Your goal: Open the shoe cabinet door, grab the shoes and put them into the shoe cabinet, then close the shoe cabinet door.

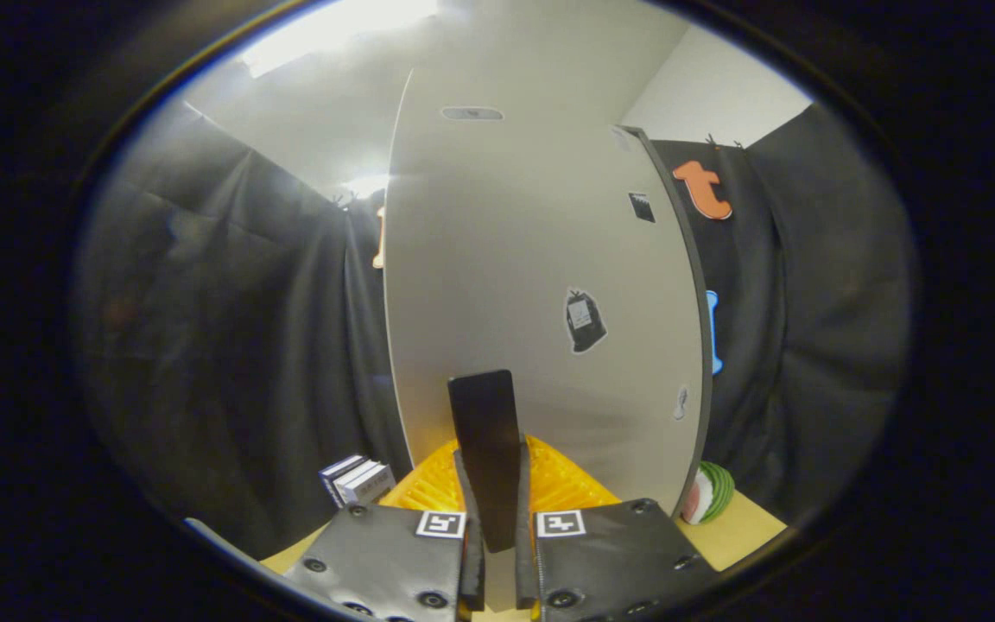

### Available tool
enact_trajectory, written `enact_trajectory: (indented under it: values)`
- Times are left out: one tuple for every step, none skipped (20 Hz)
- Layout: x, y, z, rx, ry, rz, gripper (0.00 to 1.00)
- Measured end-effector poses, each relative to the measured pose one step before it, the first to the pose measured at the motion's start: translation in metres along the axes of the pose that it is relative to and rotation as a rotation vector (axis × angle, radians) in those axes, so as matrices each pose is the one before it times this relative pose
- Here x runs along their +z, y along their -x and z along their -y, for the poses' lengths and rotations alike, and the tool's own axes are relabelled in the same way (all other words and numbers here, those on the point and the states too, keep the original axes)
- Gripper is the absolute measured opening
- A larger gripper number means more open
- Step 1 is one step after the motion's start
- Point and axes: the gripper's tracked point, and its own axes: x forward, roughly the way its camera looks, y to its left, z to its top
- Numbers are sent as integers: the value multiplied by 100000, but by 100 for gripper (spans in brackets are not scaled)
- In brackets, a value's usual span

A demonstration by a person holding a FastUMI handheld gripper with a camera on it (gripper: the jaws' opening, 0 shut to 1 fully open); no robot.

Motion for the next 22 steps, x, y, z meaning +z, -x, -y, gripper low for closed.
enact_trajectory:
  values:
    - [223, 187, 294, 818, -220, 53, 15]
    - [120, 156, 297, 708, -359, 167, 16]
    - [48, 277, 397, 672, -360, 111, 16]
    - [103, 376, 376, 665, -212, 37, 16]
    - [30, 189, 364, 611, -62, 237, 16]
    - [82, 238, 477, 619, 179, 245, 15]
    - [81, 301, 364, 640, 285, 202, 15]
    - [146, 496, 252, 545, 312, 198, 15]
    - [135, 544, 342, 543, 186, 106, 15]
    - [44, 715, 337, 416, 16, 131, 15]
    - [106, 587, 440, 241, -6, 246, 15]
    - [72, 441, 487, 59, 47, 265, 15]
    - [190, 582, 424, -51, 79, 259, 15]
    - [149, 347, 517, -200, 6, 290, 15]
    - [179, 442, 531, -325, 102, 388, 15]
    - [140, 621, 669, -312, -44, 291, 15]
    - [90, 505, 680, -143, -312, 168, 15]
    - [65, 84, 322, -117, -506, 137, 15]
    - [109, 421, 608, -327, -465, 192, 15]
    - [143, 428, 926, -641, -336, 253, 15]
    - [223, 422, 853, -929, -282, 178, 15]
    - [96, 338, 948, -1213, -446, 381, 14]
